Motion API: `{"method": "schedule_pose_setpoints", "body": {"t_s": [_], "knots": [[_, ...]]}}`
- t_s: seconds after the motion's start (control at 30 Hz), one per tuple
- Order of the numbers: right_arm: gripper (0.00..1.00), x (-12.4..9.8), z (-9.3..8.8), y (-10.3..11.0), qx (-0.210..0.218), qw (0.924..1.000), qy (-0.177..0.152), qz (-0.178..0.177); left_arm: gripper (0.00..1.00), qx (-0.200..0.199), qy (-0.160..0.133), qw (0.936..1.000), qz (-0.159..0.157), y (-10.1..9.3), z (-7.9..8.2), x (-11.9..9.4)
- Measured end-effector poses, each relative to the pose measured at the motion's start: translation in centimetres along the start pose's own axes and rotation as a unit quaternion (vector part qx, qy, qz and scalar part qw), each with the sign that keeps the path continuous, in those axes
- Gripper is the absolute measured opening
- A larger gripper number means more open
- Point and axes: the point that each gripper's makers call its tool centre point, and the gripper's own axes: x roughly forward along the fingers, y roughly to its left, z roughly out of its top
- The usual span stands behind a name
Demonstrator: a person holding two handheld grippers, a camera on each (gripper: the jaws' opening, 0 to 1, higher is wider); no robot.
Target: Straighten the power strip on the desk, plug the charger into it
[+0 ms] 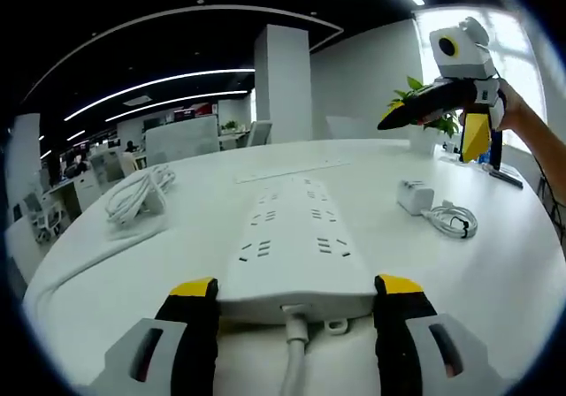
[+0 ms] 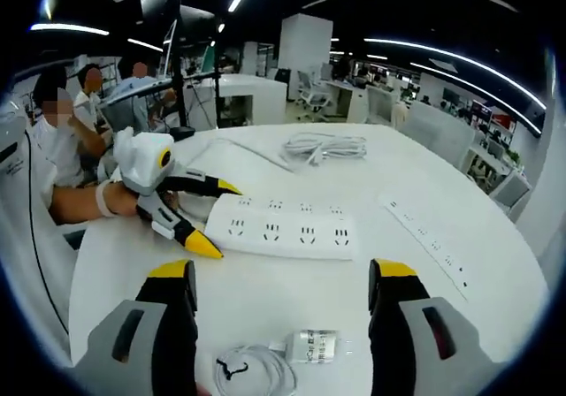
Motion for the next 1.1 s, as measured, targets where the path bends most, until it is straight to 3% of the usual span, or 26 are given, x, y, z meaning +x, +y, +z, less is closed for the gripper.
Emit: {"method": "schedule_pose_setpoints", "body": {"t_s": [0.5, 0.67, 0.83, 0.9, 1.1], "knots": [[0.80, 3.8, -0.7, -3.5, -0.048, 0.9974, 0.052, 0.014, 0.72, -0.002, 0.002, 1.0000, 0.000, 0.0, 0.1, 0.1], [0.80, 5.1, -1.8, -4.6, -0.068, 0.9942, 0.083, 0.012, 0.72, -0.004, 0.003, 1.0000, -0.001, 0.0, 0.0, 0.0], [0.80, 6.7, -1.7, -4.9, -0.093, 0.9909, 0.091, 0.034, 0.72, -0.006, 0.003, 1.0000, -0.002, 0.0, 0.0, 0.0], [0.79, 7.3, -1.6, -4.0, -0.100, 0.9893, 0.094, 0.048, 0.72, -0.006, 0.003, 1.0000, -0.002, 0.0, 0.0, 0.0], [0.80, 9.2, -1.7, -3.8, -0.162, 0.9764, 0.110, 0.091, 0.72, -0.006, 0.003, 1.0000, -0.004, 0.0, 0.0, 0.1]]}}
